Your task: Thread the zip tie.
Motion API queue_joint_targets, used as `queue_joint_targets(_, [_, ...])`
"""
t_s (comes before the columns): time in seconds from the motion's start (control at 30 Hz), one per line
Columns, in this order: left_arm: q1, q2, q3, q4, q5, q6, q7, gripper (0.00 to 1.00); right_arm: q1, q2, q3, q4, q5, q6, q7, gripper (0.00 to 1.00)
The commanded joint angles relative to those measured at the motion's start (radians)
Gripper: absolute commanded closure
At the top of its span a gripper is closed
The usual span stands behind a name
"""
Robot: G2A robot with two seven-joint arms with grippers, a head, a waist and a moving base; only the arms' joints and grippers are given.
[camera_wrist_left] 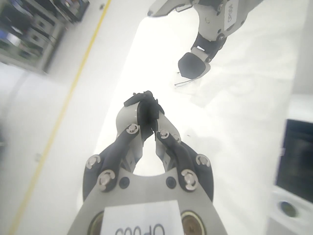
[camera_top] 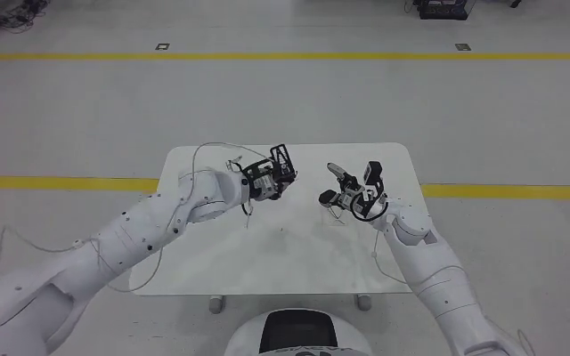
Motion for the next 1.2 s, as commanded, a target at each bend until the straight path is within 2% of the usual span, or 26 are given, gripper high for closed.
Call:
queue_joint_targets(0.0, [-0.022,-0.002,0.023,0.026,-0.185,0.0,-0.029,1.0,0.0,0.0,0.0,0.0,0.0,0.0,0.0,0.0])
queue_joint_targets(0.07, [-0.046,-0.002,0.055,0.062,-0.296,0.0,-0.042,1.0,0.0,0.0,0.0,0.0,0.0,0.0,0.0,0.0])
queue_joint_targets(0.23, [-0.077,0.002,0.125,0.103,-0.469,0.0,-0.029,1.0,0.0,0.0,0.0,0.0,0.0,0.0,0.0,0.0])
queue_joint_targets(0.33, [-0.081,0.005,0.154,0.115,-0.568,0.0,-0.018,1.0,0.0,0.0,0.0,0.0,0.0,0.0,0.0,0.0])
queue_joint_targets(0.4, [-0.071,0.006,0.157,0.135,-0.672,0.0,-0.009,1.0,0.0,0.0,0.0,0.0,0.0,0.0,0.0,0.0])
queue_joint_targets(0.73, [-0.069,0.006,0.155,0.146,-0.686,0.005,-0.005,1.0,0.0,0.0,0.0,0.0,0.0,0.0,0.0,0.0])
queue_joint_targets(0.77, [-0.059,0.006,0.15,0.159,-0.699,0.018,0.003,1.0,0.0,0.0,0.0,0.0,0.0,0.0,0.0,0.0])
queue_joint_targets(0.8, [-0.047,0.005,0.14,0.173,-0.75,0.017,0.007,1.0,0.0,0.0,0.0,0.0,0.0,0.0,0.0,0.0])
queue_joint_targets(0.83, [-0.032,0.005,0.123,0.199,-0.841,0.018,0.01,1.0,0.0,0.0,0.0,0.0,0.0,0.0,0.0,0.0])
queue_joint_targets(0.87, [-0.024,0.004,0.106,0.224,-0.926,0.01,-0.017,1.0,0.0,0.0,0.0,0.0,0.0,0.0,0.0,0.0])
queue_joint_targets(0.93, [-0.012,0.003,0.085,0.252,-1.026,0.0,-0.049,1.0,0.0,0.0,0.0,0.0,0.0,0.0,0.0,0.0])
queue_joint_targets(0.97, [0.006,0.002,0.066,0.259,-1.141,0.0,-0.079,1.0,0.0,0.0,0.0,0.0,0.0,0.0,0.0,0.0])
queue_joint_targets(1.07, [0.04,0.001,0.015,0.271,-1.337,0.0,-0.169,1.0,0.0,0.0,0.0,0.0,0.0,0.0,0.0,0.0])
queue_joint_targets(1.1, [0.062,-0.001,-0.013,0.275,-1.431,0.0,-0.221,1.0,0.0,0.0,0.0,0.0,0.0,0.0,0.0,0.0])
queue_joint_targets(1.17, [0.093,-0.005,-0.055,0.29,-1.523,0.0,-0.3,1.0,0.0,0.0,0.0,0.0,0.0,0.0,0.0,0.0])
